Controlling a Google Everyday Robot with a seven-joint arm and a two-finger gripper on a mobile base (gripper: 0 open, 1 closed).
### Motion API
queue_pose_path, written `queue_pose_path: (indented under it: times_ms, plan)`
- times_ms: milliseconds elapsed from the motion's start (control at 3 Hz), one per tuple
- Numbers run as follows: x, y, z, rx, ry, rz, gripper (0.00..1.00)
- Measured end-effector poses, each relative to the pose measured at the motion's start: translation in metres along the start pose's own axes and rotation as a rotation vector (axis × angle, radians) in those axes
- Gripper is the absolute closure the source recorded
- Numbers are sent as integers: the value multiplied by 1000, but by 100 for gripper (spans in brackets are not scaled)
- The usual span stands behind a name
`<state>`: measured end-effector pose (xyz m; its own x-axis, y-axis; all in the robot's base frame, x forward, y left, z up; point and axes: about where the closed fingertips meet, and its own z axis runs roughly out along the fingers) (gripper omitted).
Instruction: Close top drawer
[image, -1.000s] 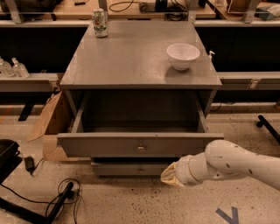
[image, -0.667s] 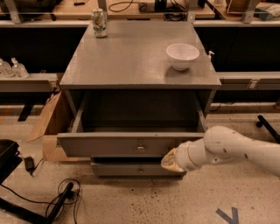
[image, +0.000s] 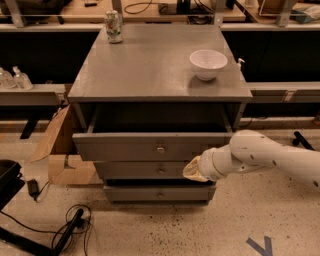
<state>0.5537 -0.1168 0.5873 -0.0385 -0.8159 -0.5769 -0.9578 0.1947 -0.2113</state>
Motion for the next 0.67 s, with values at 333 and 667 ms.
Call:
queue_pose_path:
  times_ms: [333, 667]
  plan:
    - [-12, -52, 4, 49, -8, -14, 100]
    - [-19, -79, 9, 80, -24, -14, 100]
